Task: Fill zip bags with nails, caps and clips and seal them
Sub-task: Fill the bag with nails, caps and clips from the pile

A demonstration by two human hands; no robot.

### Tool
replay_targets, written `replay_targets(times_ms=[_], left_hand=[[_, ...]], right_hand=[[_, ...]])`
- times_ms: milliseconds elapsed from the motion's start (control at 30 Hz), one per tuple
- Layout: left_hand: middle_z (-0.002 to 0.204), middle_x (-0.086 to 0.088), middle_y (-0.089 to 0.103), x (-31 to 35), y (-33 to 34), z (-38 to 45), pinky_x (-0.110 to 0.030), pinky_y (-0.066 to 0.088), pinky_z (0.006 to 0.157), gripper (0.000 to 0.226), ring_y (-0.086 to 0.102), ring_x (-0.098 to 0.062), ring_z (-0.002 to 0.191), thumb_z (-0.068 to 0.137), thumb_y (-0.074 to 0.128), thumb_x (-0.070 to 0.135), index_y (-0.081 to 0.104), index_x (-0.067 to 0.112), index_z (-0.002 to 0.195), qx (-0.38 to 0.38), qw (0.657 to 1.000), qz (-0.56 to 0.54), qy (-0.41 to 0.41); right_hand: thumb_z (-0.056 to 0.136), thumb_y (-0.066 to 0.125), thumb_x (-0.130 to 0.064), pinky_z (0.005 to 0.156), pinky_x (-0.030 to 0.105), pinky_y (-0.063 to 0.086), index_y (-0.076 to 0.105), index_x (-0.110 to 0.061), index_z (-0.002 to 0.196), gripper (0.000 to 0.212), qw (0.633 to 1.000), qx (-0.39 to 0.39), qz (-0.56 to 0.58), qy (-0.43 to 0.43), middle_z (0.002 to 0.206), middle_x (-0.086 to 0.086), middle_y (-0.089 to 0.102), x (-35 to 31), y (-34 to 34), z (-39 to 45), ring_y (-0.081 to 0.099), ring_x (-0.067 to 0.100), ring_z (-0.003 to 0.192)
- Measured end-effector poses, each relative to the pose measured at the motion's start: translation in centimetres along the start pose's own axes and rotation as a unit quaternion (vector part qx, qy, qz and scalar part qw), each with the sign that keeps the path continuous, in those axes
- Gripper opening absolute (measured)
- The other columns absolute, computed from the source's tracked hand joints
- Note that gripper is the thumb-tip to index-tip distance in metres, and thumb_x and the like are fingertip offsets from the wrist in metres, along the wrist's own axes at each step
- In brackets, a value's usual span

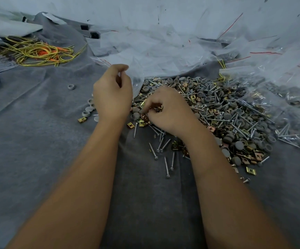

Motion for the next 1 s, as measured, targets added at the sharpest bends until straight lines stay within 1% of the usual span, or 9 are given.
replay_targets(times_ms=[133, 233, 367, 500, 633, 733, 800, 900, 1000], left_hand=[[0.053, 0.008, 0.046, -0.4, 0.5, 0.0, -0.024, 0.036, 0.053, 0.028, 0.043, -0.004, 0.049, 0.092, 0.048, 0.018, 0.07, 0.021, 0.109, -0.025, 0.999, -0.011, -0.025], [0.052, 0.01, 0.046, -0.8, 0.6, 0.2, -0.019, 0.033, 0.05, 0.027, 0.044, 0.0, 0.047, 0.091, 0.048, 0.018, 0.07, 0.021, 0.107, -0.019, 0.998, -0.019, -0.05], [0.051, 0.01, 0.045, -0.7, 0.8, 0.1, -0.022, 0.033, 0.051, 0.028, 0.043, -0.001, 0.046, 0.09, 0.048, 0.017, 0.07, 0.021, 0.106, -0.032, 0.998, -0.026, -0.054], [0.047, 0.012, 0.045, -0.8, 1.1, 0.1, -0.022, 0.032, 0.05, 0.028, 0.042, -0.002, 0.044, 0.089, 0.048, 0.016, 0.07, 0.021, 0.105, -0.041, 0.997, -0.035, -0.053], [0.044, 0.02, 0.047, -0.9, 1.3, 0.1, -0.016, 0.03, 0.047, 0.027, 0.042, -0.001, 0.044, 0.089, 0.048, 0.017, 0.07, 0.021, 0.104, -0.054, 0.997, -0.038, -0.048], [0.044, 0.016, 0.046, -0.9, 1.4, -0.1, -0.013, 0.028, 0.047, 0.026, 0.044, -0.001, 0.045, 0.089, 0.048, 0.018, 0.07, 0.021, 0.103, -0.056, 0.997, -0.036, -0.042], [0.044, 0.015, 0.044, -0.8, 1.4, -0.2, -0.013, 0.027, 0.047, 0.026, 0.044, 0.0, 0.046, 0.088, 0.049, 0.018, 0.07, 0.021, 0.102, -0.06, 0.997, -0.033, -0.036], [0.044, 0.02, 0.047, -0.7, 1.6, -0.2, -0.013, 0.028, 0.047, 0.025, 0.044, 0.0, 0.046, 0.089, 0.049, 0.018, 0.07, 0.021, 0.102, -0.07, 0.996, -0.035, -0.035], [0.046, 0.024, 0.048, -0.8, 1.6, -0.2, -0.011, 0.028, 0.046, 0.025, 0.045, 0.001, 0.046, 0.089, 0.049, 0.017, 0.07, 0.021, 0.101, -0.068, 0.996, -0.041, -0.04]], right_hand=[[0.076, 0.069, -0.024, 0.084, 0.03, 0.034, 0.075, -0.034, 0.096, 0.023, 0.993, -0.074, -0.089, -0.015, 0.094, -0.001, 0.05, -0.2, 0.2, -0.2, 0.044, 0.018, 0.098], [0.076, 0.072, -0.032, 0.089, 0.031, 0.032, 0.073, -0.034, 0.106, 0.03, 0.99, -0.064, -0.128, -0.001, 0.1, -0.002, 0.053, 0.3, -0.1, -0.2, 0.045, 0.02, 0.105], [0.076, 0.074, -0.031, 0.089, 0.031, 0.031, 0.075, -0.038, 0.096, 0.021, 0.992, -0.048, -0.117, -0.006, 0.097, -0.004, 0.053, 0.5, -0.4, -0.2, 0.046, 0.02, 0.103], [0.076, 0.074, -0.031, 0.092, 0.033, 0.031, 0.075, -0.034, 0.092, 0.016, 0.992, -0.046, -0.118, -0.009, 0.099, -0.002, 0.055, 0.4, -0.3, -0.2, 0.046, 0.02, 0.105], [0.078, 0.072, -0.039, 0.093, 0.033, 0.03, 0.074, -0.031, 0.097, 0.021, 0.989, -0.053, -0.138, -0.01, 0.103, -0.002, 0.054, 0.2, 0.0, -0.2, 0.044, 0.019, 0.108], [0.082, 0.07, -0.041, 0.092, 0.033, 0.028, 0.074, -0.032, 0.1, 0.021, 0.987, -0.049, -0.152, -0.013, 0.103, -0.002, 0.053, 0.1, 0.0, -0.2, 0.043, 0.019, 0.109], [0.082, 0.069, -0.038, 0.093, 0.034, 0.03, 0.075, -0.03, 0.099, 0.019, 0.987, -0.046, -0.154, -0.018, 0.101, -0.001, 0.053, 0.0, 0.0, -0.2, 0.044, 0.021, 0.109], [0.083, 0.066, -0.034, 0.091, 0.035, 0.033, 0.075, -0.024, 0.095, 0.018, 0.985, -0.038, -0.167, -0.033, 0.095, 0.0, 0.052, -0.3, 0.4, -0.1, 0.046, 0.023, 0.105], [0.086, 0.061, -0.033, 0.09, 0.032, 0.03, 0.074, -0.02, 0.092, 0.019, 0.981, -0.021, -0.188, -0.042, 0.087, -0.003, 0.045, -0.6, 0.7, -0.1, 0.046, 0.022, 0.103]])
Point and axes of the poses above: each hand's wrist, its own z-axis towards the middle knuckle, its own y-axis out of the palm, x = y × z, the point moved 3 cm from there along z, towards the middle knuckle
